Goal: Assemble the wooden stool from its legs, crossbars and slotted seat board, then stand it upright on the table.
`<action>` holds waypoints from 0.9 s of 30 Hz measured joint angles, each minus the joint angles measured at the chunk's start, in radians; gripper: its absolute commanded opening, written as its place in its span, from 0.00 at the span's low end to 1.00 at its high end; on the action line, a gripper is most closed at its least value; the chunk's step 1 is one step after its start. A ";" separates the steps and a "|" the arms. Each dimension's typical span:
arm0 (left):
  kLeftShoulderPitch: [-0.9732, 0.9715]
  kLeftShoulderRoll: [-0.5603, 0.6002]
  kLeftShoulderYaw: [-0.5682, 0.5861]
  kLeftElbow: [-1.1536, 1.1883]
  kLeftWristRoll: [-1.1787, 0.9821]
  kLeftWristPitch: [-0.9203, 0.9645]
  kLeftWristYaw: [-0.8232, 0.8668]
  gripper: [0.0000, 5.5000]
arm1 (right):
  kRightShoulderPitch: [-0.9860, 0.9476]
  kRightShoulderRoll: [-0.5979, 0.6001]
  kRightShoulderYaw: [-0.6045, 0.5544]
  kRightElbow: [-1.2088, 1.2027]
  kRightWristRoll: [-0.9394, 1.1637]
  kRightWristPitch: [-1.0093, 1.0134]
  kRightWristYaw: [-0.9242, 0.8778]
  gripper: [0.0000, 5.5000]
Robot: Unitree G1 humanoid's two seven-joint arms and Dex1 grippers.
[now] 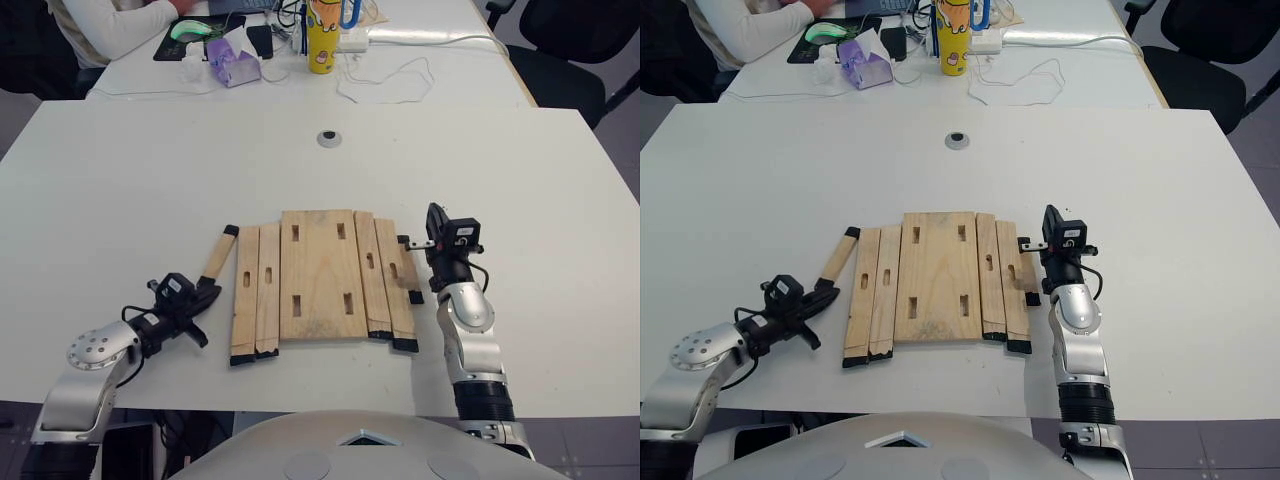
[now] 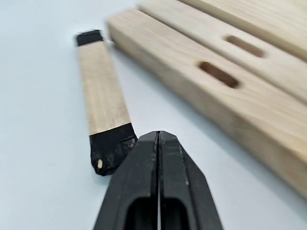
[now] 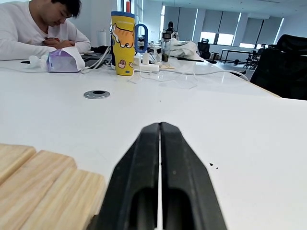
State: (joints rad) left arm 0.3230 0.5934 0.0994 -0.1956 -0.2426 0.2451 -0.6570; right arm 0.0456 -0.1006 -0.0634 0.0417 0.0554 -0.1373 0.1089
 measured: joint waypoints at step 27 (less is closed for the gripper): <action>-0.045 -0.077 0.046 0.082 -0.028 -0.021 0.027 0.48 | -0.007 0.000 0.003 0.010 -0.001 -0.001 0.001 0.00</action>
State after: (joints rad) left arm 0.2778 0.5162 0.1457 -0.1139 -0.2705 0.2244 -0.6297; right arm 0.0385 -0.1006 -0.0608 0.0513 0.0549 -0.1382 0.1096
